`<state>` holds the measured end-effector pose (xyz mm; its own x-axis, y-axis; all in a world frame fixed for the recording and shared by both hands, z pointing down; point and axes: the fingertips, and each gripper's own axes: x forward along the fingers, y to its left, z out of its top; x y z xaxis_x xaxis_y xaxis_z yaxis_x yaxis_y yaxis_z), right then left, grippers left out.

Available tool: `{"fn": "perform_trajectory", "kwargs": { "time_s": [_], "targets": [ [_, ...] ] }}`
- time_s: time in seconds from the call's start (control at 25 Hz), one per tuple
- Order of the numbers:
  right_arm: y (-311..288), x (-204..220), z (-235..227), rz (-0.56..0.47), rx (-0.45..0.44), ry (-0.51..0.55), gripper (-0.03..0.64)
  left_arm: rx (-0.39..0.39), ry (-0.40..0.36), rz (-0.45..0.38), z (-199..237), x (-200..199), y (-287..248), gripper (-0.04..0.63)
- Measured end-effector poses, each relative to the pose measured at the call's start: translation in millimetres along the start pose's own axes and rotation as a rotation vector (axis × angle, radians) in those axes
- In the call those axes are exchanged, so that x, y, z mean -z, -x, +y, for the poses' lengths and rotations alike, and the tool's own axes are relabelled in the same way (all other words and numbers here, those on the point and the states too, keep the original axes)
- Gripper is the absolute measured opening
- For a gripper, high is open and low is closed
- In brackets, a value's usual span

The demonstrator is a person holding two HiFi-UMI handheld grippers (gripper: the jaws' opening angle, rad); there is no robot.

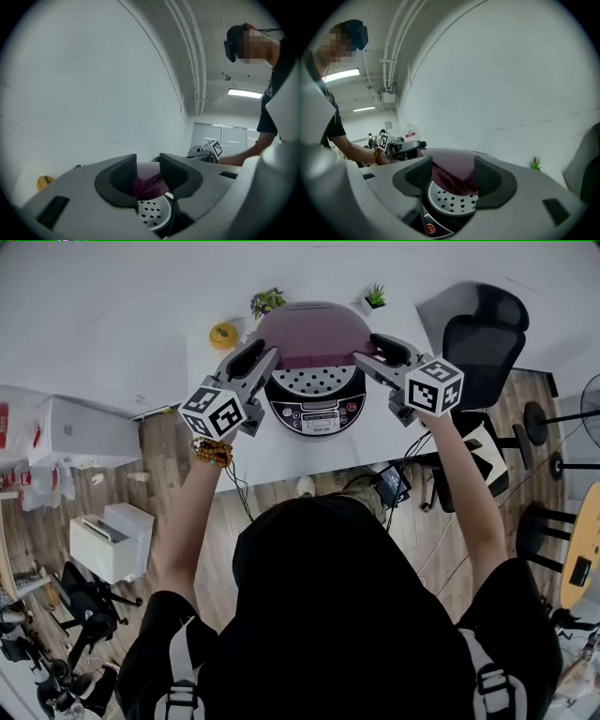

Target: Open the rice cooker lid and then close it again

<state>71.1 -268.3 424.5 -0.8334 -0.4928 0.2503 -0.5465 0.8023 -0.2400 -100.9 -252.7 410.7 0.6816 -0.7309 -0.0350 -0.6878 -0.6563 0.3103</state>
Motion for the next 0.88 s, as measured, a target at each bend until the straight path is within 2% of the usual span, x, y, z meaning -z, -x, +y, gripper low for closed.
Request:
{"fn": "perform_trajectory", "kwargs": {
  "time_s": [0.16, 0.44, 0.52, 0.72, 0.88],
  "targets": [
    [1.0, 10.9, 2.2, 0.023, 0.009, 0.015, 0.270, -0.024, 0.020, 0.016, 0.4, 10.0, 1.9, 0.140],
    [1.6, 25.5, 4.5, 0.056, 0.009, 0.026, 0.270, -0.026, 0.000, 0.050, -0.8, 25.5, 4.8, 0.140],
    [2.9, 32.7, 5.2, 0.052, 0.008, -0.008, 0.270, -0.027, -0.008, 0.073, -2.1, 34.8, 7.6, 0.139],
    [5.2, 41.7, -3.2, -0.011, 0.020, -0.187, 0.267, -0.031, 0.002, 0.109, -1.2, 50.9, 10.4, 0.130],
    [4.9, 50.0, -2.5, 0.004, 0.044, -0.163, 0.253, -0.038, -0.005, 0.125, -2.0, 57.7, 12.3, 0.130]
  ]
}}
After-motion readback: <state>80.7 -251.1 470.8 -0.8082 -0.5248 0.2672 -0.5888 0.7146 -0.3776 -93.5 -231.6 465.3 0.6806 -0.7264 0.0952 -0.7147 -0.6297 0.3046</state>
